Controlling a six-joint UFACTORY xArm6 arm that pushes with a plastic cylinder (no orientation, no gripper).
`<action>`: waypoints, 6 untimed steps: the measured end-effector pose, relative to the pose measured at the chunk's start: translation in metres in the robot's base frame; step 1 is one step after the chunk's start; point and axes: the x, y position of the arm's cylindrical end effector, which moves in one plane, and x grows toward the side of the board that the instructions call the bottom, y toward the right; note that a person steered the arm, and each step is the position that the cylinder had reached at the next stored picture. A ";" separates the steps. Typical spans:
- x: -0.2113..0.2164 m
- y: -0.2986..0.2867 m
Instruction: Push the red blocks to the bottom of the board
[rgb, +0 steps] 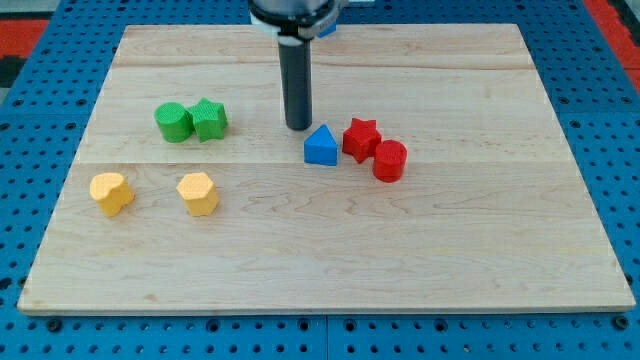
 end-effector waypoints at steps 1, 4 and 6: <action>-0.005 0.046; 0.125 0.111; 0.155 0.160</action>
